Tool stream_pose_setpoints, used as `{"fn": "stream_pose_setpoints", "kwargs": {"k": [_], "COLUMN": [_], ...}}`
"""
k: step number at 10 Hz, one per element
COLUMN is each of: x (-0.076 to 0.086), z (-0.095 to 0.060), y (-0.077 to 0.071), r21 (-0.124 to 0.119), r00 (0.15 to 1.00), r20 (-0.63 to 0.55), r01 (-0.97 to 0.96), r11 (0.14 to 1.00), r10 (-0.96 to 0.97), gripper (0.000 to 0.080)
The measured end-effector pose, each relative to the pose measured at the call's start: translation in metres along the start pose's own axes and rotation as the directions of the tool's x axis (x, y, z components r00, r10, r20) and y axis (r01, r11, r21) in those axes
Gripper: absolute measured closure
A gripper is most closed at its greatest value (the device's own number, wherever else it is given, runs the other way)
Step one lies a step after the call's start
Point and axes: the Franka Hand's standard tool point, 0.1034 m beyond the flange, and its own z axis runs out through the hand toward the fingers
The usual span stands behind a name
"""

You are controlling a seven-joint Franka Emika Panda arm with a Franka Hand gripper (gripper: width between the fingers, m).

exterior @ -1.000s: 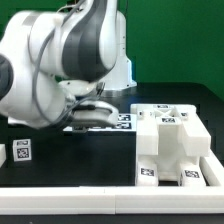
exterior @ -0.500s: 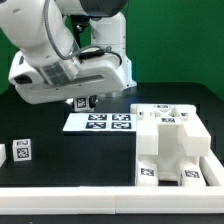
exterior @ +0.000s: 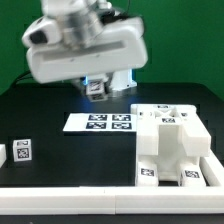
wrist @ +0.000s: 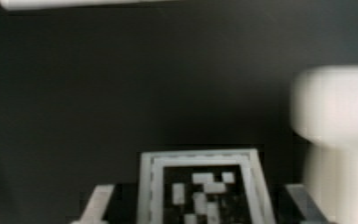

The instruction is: Assemble chair

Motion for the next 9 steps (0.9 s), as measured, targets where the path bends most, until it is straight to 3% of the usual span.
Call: {"fn": "stream_pose_setpoints", "kwargs": {"k": [1,5,7,8,9], "x": [0.011,0.019,0.041,0.054,0.056], "z": [-0.007,-0.008,-0.030,-0.045,-0.052], "y": [-0.004,0.005,-0.040,-0.053,-0.053], "r21": [-0.021,-0.092,-0.122,-0.152,-0.189], "r00": [0.996,0.946,0.887,0.820,0.767], "r20": [-0.066,-0.317,-0.450,-0.557,-0.619], "r01": [0.057,0.036,0.049,0.058,0.062], "r11": [0.998,0.995,0.991,0.987,0.980], "r10": [-0.058,-0.064,-0.099,-0.133,-0.168], "gripper": [0.0533,0.0533,0.0533,0.0533,0.0533]}}
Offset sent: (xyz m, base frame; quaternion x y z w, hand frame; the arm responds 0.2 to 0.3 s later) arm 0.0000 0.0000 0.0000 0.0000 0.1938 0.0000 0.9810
